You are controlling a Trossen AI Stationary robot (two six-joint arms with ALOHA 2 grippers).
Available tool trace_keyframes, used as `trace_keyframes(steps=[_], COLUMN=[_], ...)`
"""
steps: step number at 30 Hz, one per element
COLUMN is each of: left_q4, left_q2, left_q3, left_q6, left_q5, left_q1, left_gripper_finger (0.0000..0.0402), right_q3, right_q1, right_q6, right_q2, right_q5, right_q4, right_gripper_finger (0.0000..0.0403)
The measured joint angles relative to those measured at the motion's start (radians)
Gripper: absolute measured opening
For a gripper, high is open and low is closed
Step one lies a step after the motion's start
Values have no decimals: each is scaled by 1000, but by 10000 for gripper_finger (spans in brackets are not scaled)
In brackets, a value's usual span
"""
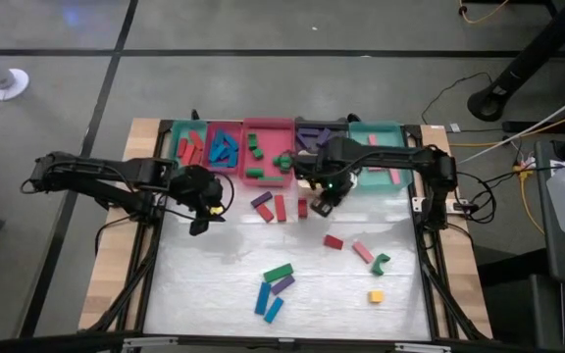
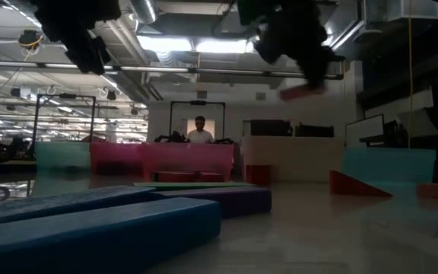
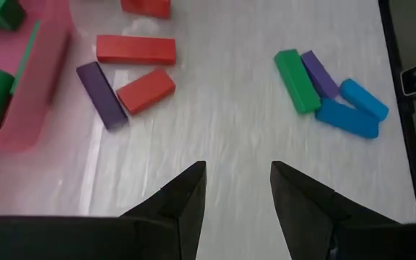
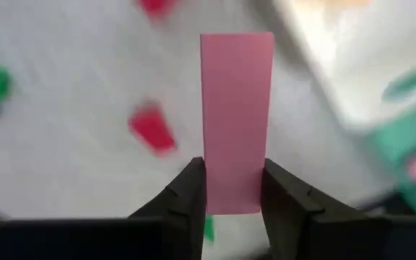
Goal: Sort blocks
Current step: Put the pink block into the right green bin
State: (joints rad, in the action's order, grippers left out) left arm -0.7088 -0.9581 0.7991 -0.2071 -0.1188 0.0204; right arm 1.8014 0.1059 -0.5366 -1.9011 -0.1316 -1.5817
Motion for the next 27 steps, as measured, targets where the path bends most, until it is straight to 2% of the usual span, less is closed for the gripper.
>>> trace_keyframes(steps=[3, 5, 10, 20, 27], left_q4=[73, 107, 187, 342, 538], left_q2=[-1, 0, -6, -36, -128], left_q3=[-30, -43, -58, -58, -58], left_q6=[-7, -11, -31, -86, -182], left_q5=[0, 0, 0, 0, 27], left_q1=[0, 0, 0, 0, 0], left_gripper_finger=[143, 143, 143, 143, 143], right_q3=[1, -1, -81, -432, -630], right_q1=[7, 10, 54, 283, 409], right_q6=[23, 26, 81, 204, 216], right_q2=[45, 67, 142, 350, 382], right_q5=[77, 170, 331, 373, 407], right_q4=[23, 3, 21, 10, 19], right_gripper_finger=[109, 108, 105, 110, 137])
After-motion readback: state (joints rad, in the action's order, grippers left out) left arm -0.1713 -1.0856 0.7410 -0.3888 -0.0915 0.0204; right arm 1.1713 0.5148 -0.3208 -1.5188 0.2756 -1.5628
